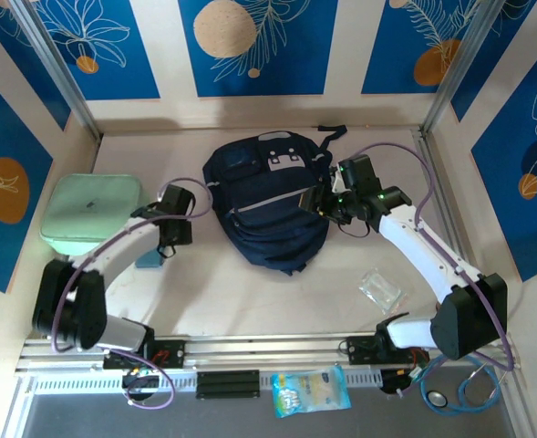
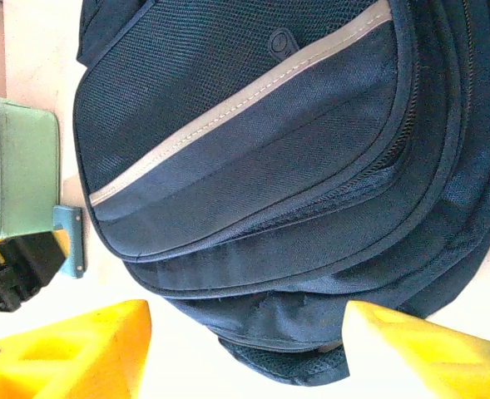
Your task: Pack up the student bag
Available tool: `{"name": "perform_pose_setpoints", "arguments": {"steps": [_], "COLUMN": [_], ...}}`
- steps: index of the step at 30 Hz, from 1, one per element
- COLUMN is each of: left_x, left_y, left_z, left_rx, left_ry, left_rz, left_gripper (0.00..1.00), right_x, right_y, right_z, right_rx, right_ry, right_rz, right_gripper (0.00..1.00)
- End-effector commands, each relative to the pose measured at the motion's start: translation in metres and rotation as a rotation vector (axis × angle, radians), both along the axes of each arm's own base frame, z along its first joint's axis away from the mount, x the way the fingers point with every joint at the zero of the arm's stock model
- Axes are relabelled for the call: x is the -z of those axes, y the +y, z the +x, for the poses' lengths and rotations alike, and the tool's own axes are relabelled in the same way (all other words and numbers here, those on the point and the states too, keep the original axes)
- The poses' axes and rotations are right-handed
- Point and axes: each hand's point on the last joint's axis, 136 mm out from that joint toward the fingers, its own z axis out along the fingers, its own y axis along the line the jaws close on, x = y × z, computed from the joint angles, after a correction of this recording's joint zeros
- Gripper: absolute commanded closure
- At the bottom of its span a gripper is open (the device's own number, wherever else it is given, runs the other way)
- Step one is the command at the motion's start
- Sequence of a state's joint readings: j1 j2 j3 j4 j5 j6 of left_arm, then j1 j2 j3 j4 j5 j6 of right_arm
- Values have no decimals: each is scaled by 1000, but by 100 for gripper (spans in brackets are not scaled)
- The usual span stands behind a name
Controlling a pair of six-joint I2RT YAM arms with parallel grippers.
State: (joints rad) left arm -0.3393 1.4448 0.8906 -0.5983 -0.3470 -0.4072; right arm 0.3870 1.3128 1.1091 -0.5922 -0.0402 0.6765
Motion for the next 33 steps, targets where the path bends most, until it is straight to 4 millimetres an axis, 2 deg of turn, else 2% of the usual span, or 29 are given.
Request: {"name": "perform_pose_setpoints", "arguments": {"steps": [1,6,14,19,20,23,27,30,33], "left_x": [2,13,39,44,45,44,35,21,-3], "left_y": [30,51,51,57,57,58,50,30,0], "left_z": [-6,-18,-37,-38,-38,-37,-31,-25,-17], "left_rx": [-49,-113,-56,-24,-24,-30,-22,12,106], "left_ry": [68,149,327,388,392,385,345,290,221], "left_rz": [174,218,223,280,283,290,235,140,53], "left_gripper": [55,60,63,62,64,76,94,99,100], "right_x": [-10,-7,-5,-4,-3,-3,-2,-1,-4], "right_y": [3,4,6,9,10,10,9,10,17], "right_z": [2,1,3,7,7,7,8,8,8], "right_rx": [0,4,12,5,2,4,12,11,-6], "right_ry": [-28,-23,-19,-14,-9,-9,-8,-2,0], "right_rz": [-4,6,17,20,18,16,14,30,63], "right_gripper": [37,37,38,38,38,38,38,38,38]}}
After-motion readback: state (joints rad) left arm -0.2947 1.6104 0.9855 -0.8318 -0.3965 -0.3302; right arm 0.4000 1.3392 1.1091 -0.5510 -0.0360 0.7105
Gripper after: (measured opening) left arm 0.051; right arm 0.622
